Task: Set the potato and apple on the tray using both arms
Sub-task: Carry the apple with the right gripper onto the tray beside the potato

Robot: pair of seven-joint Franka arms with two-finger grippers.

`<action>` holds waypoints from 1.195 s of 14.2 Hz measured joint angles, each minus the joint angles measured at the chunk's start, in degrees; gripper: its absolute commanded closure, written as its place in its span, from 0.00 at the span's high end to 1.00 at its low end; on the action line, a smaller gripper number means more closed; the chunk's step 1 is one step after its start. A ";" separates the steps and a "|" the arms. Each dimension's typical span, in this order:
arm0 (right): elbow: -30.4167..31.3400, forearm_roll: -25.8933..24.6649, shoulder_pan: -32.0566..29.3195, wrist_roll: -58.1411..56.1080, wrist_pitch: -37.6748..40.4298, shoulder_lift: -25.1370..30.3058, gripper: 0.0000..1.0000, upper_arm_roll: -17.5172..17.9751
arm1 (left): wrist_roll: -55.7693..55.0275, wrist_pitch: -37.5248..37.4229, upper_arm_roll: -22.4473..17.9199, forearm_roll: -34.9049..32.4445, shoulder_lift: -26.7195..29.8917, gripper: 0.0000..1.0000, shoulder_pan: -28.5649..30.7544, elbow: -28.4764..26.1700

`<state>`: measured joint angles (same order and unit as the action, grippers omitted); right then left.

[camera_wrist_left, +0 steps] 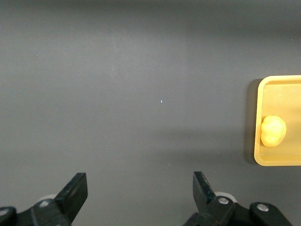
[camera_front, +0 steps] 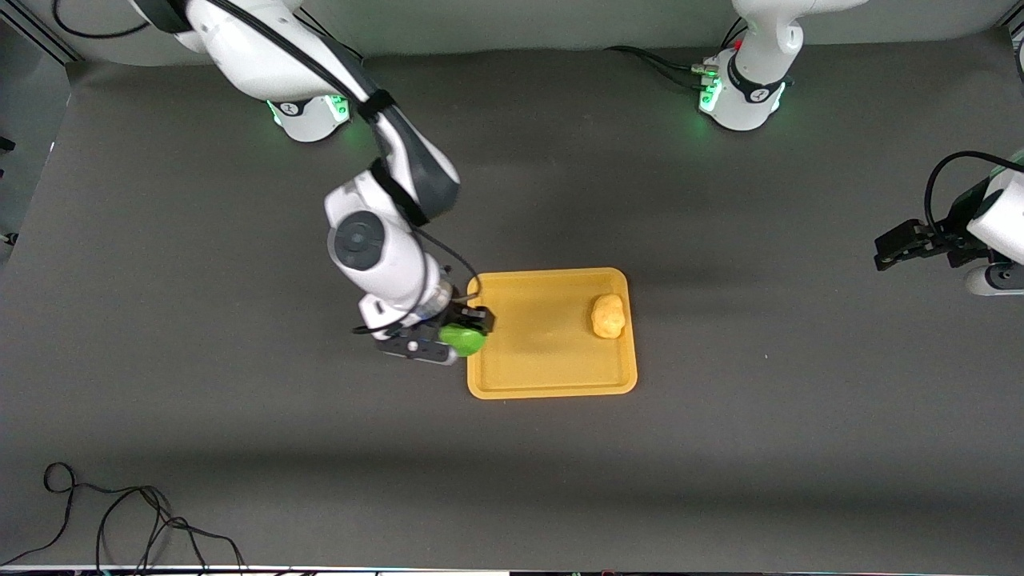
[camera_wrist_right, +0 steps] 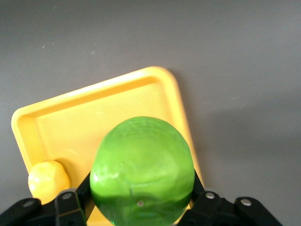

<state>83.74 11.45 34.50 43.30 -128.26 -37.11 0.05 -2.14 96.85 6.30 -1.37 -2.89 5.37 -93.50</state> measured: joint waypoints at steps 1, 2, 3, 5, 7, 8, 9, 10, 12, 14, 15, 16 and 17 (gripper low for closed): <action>-4.29 0.00 1.75 2.22 -0.13 -4.08 0.50 0.00 | 0.49 -0.06 0.01 0.00 0.00 1.00 0.00 -0.02; -8.75 0.00 3.44 3.84 -0.22 -8.31 0.50 -0.03 | 1.02 -0.20 0.01 0.00 0.00 1.00 0.00 -0.05; -12.70 0.00 5.07 4.81 -0.26 -12.21 0.50 -0.12 | 1.29 -0.29 0.01 0.00 0.00 1.00 0.01 -0.10; -17.53 -0.58 7.65 5.66 -0.31 -17.67 0.50 -0.40 | 1.51 -0.30 0.01 0.00 0.00 1.00 0.01 -0.20; -18.54 -2.87 8.73 6.34 -0.18 -20.02 0.50 -0.48 | 1.56 -0.30 0.01 0.00 0.00 1.00 0.03 -0.27; -18.47 -3.56 8.88 6.62 -0.13 -20.67 0.50 -0.48 | 1.59 -0.30 0.01 0.00 0.00 1.00 0.03 -0.30; -18.48 -3.78 8.89 6.65 -0.14 -21.00 0.50 -0.50 | 1.62 -0.31 0.01 0.00 0.00 1.00 0.03 -0.32; -18.58 -3.79 8.86 6.65 -0.09 -20.95 0.50 -0.60 | 1.64 -0.33 0.03 0.00 0.00 1.00 0.03 -0.33; -18.72 -3.81 8.66 6.65 0.18 -20.63 0.50 -0.86 | 1.66 -0.33 0.06 0.00 0.00 1.00 0.03 -0.33; -18.72 -3.82 8.41 6.65 0.26 -20.51 0.51 -0.95 | 1.69 -0.33 0.06 0.00 0.00 1.00 0.03 -0.33; -18.72 -3.82 8.41 6.65 0.33 -20.51 0.51 -0.97 | 1.71 -0.33 0.06 0.00 0.00 1.00 0.03 -0.33; -18.72 -3.82 8.46 6.65 0.39 -20.51 0.54 -0.97 | 1.73 -0.33 0.06 0.00 0.00 1.00 0.03 -0.33; -18.70 -3.82 8.51 6.65 0.46 -20.51 0.66 -0.97 | 1.74 -0.33 0.06 0.00 0.00 1.00 0.03 -0.33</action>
<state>65.04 7.63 43.01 49.95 -127.80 -57.61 -0.91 -0.40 96.53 6.36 -1.37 -2.88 5.40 -93.83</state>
